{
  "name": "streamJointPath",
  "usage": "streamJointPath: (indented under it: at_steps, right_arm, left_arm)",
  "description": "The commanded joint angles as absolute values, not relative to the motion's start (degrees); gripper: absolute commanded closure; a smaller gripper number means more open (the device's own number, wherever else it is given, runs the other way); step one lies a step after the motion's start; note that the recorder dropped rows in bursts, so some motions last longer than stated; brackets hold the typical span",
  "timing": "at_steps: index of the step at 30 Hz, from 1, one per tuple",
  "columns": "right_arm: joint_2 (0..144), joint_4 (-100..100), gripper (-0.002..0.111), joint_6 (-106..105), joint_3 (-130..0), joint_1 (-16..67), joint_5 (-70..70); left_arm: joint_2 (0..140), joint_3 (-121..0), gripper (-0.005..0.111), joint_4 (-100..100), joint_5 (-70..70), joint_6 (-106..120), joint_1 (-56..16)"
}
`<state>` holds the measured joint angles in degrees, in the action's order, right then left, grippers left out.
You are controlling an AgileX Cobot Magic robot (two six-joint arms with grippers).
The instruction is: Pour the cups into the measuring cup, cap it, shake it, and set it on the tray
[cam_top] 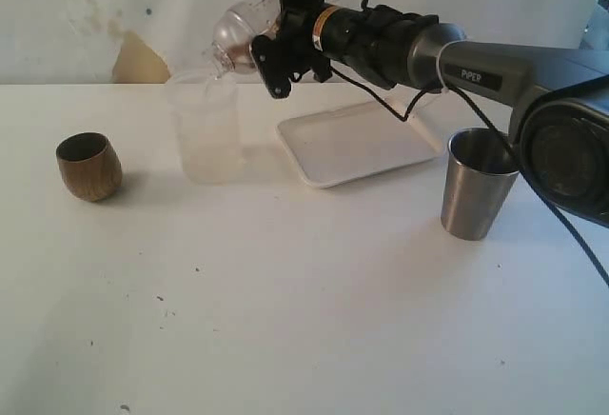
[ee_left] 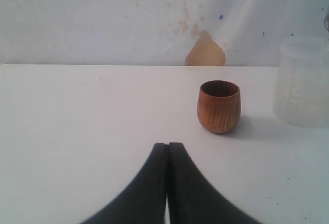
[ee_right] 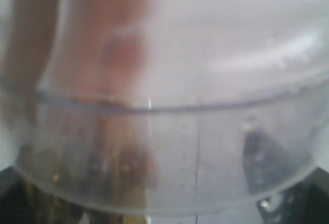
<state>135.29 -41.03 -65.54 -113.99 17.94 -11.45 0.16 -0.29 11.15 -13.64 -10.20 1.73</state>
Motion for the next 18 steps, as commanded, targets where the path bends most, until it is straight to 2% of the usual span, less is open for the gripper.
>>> streamJointPath:
  at_steps: [1,18]
  right_arm:
    - [134.5,-40.5,0.108,-65.9,-114.8,17.6,-15.1]
    - [134.5,-40.3,0.108,-70.4,-114.8,17.5,-17.7]
  left_arm:
    - [0.0,0.0,0.107,11.2,-13.4,-10.3,1.6]
    - [0.0,0.0,0.107,11.2,-13.4,-10.3,1.6]
